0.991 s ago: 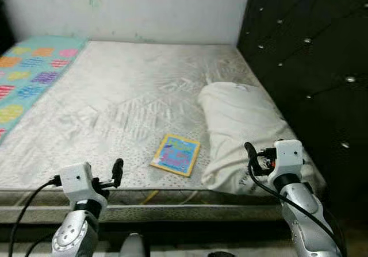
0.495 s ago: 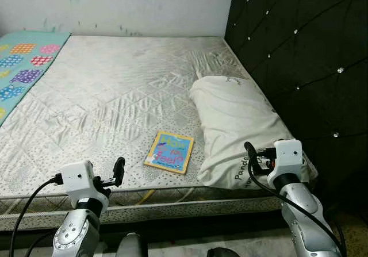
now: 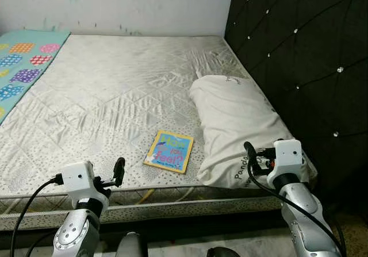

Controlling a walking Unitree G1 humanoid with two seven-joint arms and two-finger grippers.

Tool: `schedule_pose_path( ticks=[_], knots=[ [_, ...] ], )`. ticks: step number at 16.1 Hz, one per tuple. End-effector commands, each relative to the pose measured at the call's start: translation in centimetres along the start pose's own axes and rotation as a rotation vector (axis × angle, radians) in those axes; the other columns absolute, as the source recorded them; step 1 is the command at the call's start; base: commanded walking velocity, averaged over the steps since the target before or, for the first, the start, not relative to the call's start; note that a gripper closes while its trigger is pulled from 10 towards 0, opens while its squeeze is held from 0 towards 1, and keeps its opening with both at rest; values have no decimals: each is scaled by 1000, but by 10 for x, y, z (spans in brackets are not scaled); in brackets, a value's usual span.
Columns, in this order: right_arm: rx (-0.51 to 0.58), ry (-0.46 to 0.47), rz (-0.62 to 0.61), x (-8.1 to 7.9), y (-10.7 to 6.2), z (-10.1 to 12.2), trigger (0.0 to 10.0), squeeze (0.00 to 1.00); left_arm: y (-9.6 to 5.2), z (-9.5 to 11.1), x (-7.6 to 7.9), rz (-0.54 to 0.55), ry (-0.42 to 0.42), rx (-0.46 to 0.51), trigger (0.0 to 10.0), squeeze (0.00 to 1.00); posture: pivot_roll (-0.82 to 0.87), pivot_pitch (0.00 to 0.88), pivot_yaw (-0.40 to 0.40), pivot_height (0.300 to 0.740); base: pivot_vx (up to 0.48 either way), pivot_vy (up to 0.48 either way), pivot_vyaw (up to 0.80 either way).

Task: Clean up the room

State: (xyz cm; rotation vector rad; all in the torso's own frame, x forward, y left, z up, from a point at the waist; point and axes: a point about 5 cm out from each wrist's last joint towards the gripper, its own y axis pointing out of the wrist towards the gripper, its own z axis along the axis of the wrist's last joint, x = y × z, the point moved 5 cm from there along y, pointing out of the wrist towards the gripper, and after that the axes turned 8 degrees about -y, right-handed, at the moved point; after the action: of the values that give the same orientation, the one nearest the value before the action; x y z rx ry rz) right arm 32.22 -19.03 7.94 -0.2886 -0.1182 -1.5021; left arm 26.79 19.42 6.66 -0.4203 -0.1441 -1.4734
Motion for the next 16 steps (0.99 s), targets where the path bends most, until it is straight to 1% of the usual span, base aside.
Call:
schedule_pose_path(
  ticks=[1,7,9,13,16],
  knots=[
    [17,-6,11,-2,2,5,10000,0,2,1,1,5,9,3,10000,0,-70,0,-46,633,0,0,0],
    [18,3,10,-2,2,5,10000,0,1,4,1,6,7,14,10000,0,-69,0,-47,628,0,0,0],
    [19,1,10,-1,2,5,10000,0,1,7,3,-16,-2,30,10000,0,-69,0,-48,628,0,0,0],
    [24,-3,14,-1,3,6,10000,0,1,8,4,-26,-7,37,10000,0,-70,0,-49,628,0,0,0],
    [26,-5,17,-1,4,6,10000,0,1,8,5,-29,-5,40,10000,0,-71,0,-48,628,247,0,0]
  ],
)
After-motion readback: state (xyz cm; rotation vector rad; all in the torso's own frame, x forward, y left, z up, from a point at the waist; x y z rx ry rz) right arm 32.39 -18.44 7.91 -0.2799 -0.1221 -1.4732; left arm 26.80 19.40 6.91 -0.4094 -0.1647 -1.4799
